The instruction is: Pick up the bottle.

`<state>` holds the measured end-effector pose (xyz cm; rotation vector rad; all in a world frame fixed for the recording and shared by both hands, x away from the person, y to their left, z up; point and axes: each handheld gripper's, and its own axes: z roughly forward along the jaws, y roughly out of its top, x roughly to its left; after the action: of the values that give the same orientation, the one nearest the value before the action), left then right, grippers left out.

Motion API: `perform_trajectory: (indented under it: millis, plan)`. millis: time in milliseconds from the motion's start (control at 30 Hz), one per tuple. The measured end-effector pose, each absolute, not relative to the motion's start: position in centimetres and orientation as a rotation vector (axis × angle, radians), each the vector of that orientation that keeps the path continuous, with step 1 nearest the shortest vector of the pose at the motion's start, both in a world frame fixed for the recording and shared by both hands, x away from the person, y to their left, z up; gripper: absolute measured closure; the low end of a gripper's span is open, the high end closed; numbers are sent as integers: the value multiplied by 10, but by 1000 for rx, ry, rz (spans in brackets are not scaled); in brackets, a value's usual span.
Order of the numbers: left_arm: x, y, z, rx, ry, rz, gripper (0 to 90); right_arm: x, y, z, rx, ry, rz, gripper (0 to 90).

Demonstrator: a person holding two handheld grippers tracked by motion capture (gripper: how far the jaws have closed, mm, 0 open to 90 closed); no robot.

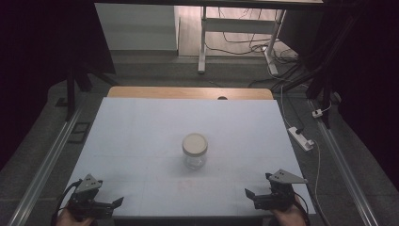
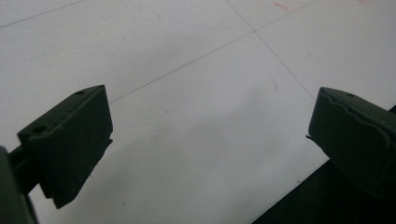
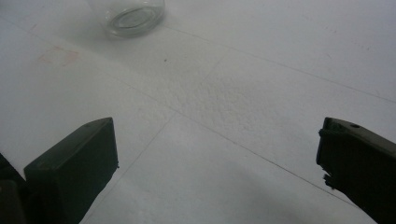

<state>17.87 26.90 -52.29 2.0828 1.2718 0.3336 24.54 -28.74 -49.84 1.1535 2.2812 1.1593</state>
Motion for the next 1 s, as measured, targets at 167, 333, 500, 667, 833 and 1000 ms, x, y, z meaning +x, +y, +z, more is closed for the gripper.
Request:
perform_trajectory:
  millis: [167, 333, 500, 667, 833, 1000]
  plan:
    - [179, 268, -523, 2097, 1268, 328, 10, 247, -288, -499, 1175, 2306, 1160, 0]
    - [180, 267, -523, 2106, 1269, 325, 14, 248, -287, -499, 1181, 2325, 1146, 0]
    - [181, 268, -524, 2103, 1270, 319, 15, 249, -286, -500, 1171, 2339, 1137, 0]
    - [181, 267, -524, 2104, 1271, 319, 16, 248, -284, -500, 1153, 2357, 1124, 0]
    - [181, 267, -524, 2112, 1268, 319, 16, 248, -281, -500, 1124, 2377, 1110, 0]
    - [181, 267, -524, 2117, 1266, 318, 16, 248, -278, -498, 1073, 2391, 1142, 0]
